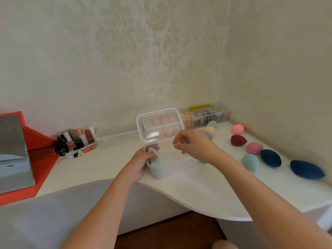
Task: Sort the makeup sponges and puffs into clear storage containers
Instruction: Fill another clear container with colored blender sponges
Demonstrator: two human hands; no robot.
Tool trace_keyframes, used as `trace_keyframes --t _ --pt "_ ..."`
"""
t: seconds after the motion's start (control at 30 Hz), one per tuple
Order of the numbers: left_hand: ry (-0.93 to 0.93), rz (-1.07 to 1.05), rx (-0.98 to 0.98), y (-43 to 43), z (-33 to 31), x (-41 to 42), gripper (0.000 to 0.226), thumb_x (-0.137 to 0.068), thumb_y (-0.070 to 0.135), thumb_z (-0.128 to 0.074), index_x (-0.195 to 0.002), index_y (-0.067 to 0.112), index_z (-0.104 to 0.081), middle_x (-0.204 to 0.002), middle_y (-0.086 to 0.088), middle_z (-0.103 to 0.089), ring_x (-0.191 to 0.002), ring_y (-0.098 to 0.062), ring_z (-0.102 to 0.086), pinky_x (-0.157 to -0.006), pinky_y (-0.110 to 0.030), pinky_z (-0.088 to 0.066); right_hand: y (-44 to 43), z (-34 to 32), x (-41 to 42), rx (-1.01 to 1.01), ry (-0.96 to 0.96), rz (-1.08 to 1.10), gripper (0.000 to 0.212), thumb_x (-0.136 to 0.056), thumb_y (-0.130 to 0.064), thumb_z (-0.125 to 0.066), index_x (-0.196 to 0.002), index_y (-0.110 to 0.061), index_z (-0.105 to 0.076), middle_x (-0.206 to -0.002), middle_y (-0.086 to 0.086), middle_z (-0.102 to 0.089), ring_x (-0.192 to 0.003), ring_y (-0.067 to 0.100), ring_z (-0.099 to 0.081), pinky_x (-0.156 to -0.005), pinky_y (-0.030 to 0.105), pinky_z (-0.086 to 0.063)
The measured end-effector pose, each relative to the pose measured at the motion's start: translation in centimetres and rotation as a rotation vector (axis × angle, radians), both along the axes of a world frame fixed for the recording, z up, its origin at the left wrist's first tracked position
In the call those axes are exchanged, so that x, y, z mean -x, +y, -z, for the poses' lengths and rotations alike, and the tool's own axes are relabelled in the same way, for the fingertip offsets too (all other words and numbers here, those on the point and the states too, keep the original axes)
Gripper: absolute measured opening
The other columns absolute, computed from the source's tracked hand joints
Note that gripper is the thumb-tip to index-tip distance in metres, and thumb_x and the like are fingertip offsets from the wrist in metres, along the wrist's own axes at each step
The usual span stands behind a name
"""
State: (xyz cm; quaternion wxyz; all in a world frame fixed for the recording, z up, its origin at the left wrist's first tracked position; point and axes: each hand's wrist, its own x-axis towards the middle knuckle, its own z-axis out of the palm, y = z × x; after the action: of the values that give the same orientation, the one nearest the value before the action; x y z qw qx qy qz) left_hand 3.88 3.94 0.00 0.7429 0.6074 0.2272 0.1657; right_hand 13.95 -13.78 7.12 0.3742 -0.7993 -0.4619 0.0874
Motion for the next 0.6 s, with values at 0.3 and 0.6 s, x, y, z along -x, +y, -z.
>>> trace_keyframes --t 0.3,0.6 --pt "-0.001 -0.006 -0.003 -1.8 -0.2 0.7 0.046 -0.056 0.004 -0.06 -0.101 0.011 -0.06 -0.109 -0.004 -0.06 -0.097 -0.015 -0.055 -0.083 -0.025 -0.044 -8.1 1.3 -1.0 0.098 -0.163 0.383 0.031 -0.089 -0.032 -0.061 -0.066 -0.012 -0.054 -0.06 -0.003 -0.046 -0.055 0.011 -0.041 -0.049 0.024 -0.029" --pt "-0.018 -0.044 -0.018 -2.8 0.0 1.3 0.03 -0.084 -0.011 -0.048 -0.101 0.01 -0.058 -0.108 -0.006 -0.057 -0.095 -0.014 -0.053 -0.079 -0.023 -0.043 -10.5 5.6 -2.9 0.493 -0.305 0.691 0.039 -0.092 -0.015 -0.046 -0.131 -0.016 -0.042 -0.134 0.011 -0.04 -0.11 0.028 -0.047 -0.083 0.032 -0.043"
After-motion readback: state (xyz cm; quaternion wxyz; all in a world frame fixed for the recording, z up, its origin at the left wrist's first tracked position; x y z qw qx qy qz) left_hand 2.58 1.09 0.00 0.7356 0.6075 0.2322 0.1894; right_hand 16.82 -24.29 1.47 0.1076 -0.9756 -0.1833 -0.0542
